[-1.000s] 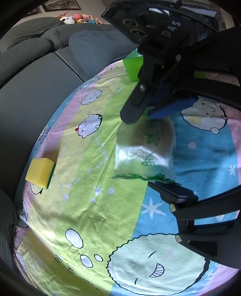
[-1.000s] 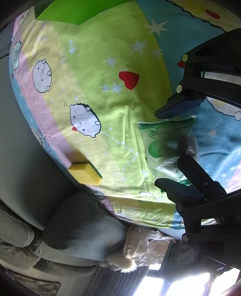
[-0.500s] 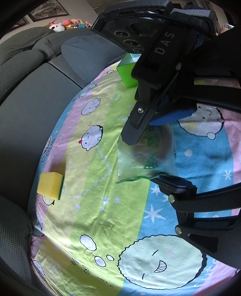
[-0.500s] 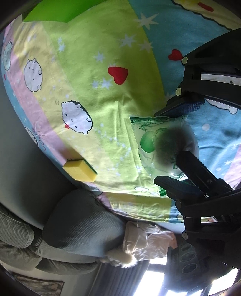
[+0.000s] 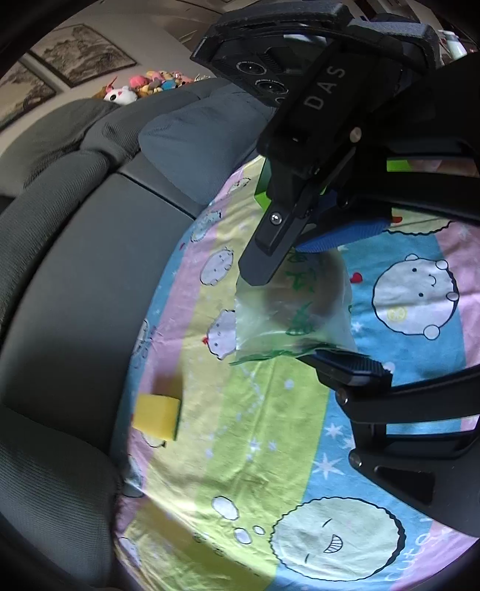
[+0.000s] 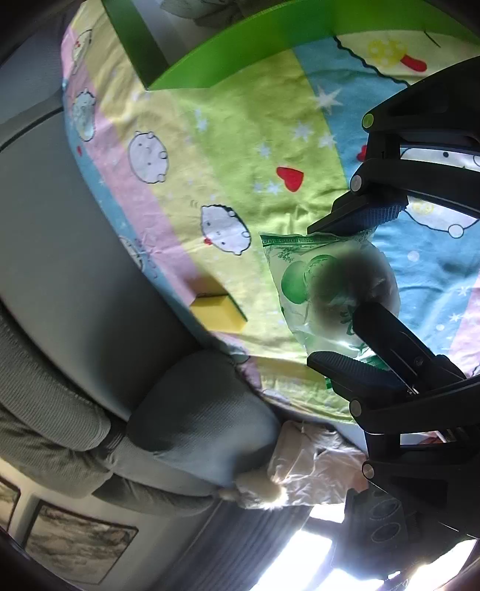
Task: Organize objects
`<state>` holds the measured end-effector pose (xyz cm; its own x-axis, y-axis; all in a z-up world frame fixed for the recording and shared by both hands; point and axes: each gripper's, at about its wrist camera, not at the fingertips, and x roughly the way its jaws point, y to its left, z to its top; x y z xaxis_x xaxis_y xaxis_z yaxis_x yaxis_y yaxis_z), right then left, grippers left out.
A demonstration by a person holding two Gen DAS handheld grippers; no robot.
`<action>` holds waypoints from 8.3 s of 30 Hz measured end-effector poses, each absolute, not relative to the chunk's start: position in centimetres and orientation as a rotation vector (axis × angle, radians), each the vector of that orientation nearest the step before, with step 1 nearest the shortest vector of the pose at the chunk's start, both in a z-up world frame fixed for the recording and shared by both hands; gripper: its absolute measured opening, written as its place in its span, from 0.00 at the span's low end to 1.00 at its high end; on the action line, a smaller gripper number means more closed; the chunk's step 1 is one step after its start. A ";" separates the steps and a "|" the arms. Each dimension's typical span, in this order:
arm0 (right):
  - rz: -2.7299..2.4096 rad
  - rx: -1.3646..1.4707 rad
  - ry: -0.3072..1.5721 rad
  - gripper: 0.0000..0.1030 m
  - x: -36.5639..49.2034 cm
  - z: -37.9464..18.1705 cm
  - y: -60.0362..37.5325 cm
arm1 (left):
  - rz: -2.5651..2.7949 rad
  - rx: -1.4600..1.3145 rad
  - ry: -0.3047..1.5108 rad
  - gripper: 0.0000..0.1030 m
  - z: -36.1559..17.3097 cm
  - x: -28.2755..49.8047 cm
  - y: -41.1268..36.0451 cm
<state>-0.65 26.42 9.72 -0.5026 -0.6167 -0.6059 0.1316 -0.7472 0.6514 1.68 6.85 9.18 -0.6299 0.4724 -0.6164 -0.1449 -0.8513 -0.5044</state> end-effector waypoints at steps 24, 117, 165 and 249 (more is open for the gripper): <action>-2.363 1.070 -0.794 0.63 2.0 12.8 31.4 | 2.472 -0.941 -0.500 0.47 11.8 3.4 10.9; -2.869 1.236 -1.313 0.63 6.7 8.8 51.8 | 1.865 -1.081 -0.197 0.46 6.9 0.8 32.6; -2.683 0.860 -0.816 0.90 5.9 16.3 35.3 | 2.708 -1.100 -0.570 0.85 11.1 1.9 3.9; -2.264 1.602 -0.340 0.63 0.5 5.7 18.8 | 2.720 -1.469 -0.971 0.85 5.1 -0.5 -6.2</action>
<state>0.51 18.81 5.71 -0.3024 -0.4108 -0.8601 0.1403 -0.9117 0.3862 -0.46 -6.20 5.09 -0.5852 0.1887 -0.7886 0.3535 -0.8159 -0.4576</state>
